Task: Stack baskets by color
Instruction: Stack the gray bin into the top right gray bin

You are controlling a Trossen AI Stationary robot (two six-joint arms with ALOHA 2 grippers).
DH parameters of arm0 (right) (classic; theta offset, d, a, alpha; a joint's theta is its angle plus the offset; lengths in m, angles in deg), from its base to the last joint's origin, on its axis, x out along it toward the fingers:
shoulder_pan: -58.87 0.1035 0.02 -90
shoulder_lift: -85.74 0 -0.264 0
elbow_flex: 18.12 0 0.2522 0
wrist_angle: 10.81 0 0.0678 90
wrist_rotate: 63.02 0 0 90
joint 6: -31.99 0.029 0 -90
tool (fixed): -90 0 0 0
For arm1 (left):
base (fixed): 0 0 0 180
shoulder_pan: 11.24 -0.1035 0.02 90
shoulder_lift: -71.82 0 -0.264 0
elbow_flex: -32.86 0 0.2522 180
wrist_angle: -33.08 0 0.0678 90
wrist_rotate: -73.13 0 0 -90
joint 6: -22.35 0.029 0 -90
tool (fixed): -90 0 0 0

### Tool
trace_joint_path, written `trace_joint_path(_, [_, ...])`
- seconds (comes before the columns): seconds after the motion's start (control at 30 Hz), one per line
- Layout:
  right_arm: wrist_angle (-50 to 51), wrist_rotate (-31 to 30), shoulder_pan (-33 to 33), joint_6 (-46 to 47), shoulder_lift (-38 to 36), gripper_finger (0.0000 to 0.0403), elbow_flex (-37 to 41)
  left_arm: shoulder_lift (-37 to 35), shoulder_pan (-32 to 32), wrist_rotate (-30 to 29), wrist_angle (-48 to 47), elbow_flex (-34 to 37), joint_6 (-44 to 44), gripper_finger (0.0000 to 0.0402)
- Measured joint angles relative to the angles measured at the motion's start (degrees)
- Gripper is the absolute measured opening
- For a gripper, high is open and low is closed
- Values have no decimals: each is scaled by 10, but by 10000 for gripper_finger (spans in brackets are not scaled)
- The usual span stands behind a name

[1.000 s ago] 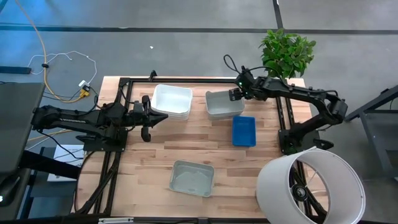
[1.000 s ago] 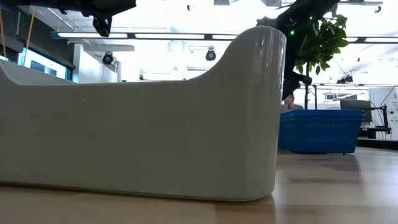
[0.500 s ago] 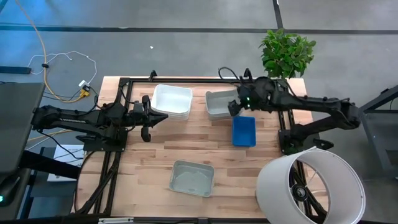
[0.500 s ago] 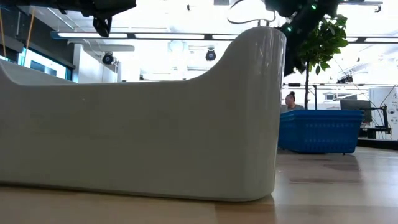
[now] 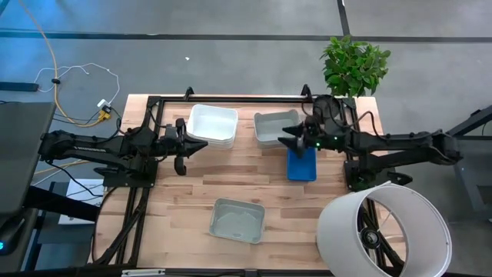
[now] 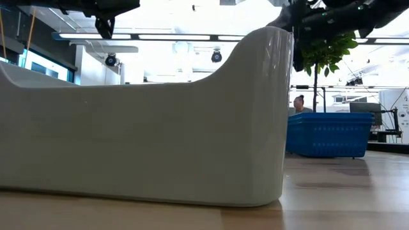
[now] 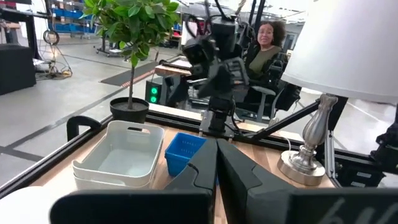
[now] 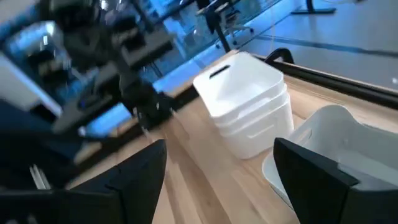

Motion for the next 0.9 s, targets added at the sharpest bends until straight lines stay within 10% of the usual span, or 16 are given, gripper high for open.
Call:
trace_joint_path(0.57, [-4, 4, 47, -107, 2, 276, 0, 0, 0, 0, 16, 0, 0, 0])
trace_joint_path(0.9, [-12, 4, 47, -104, 2, 168, 0, 0, 0, 56, 16, 0, -4, 0])
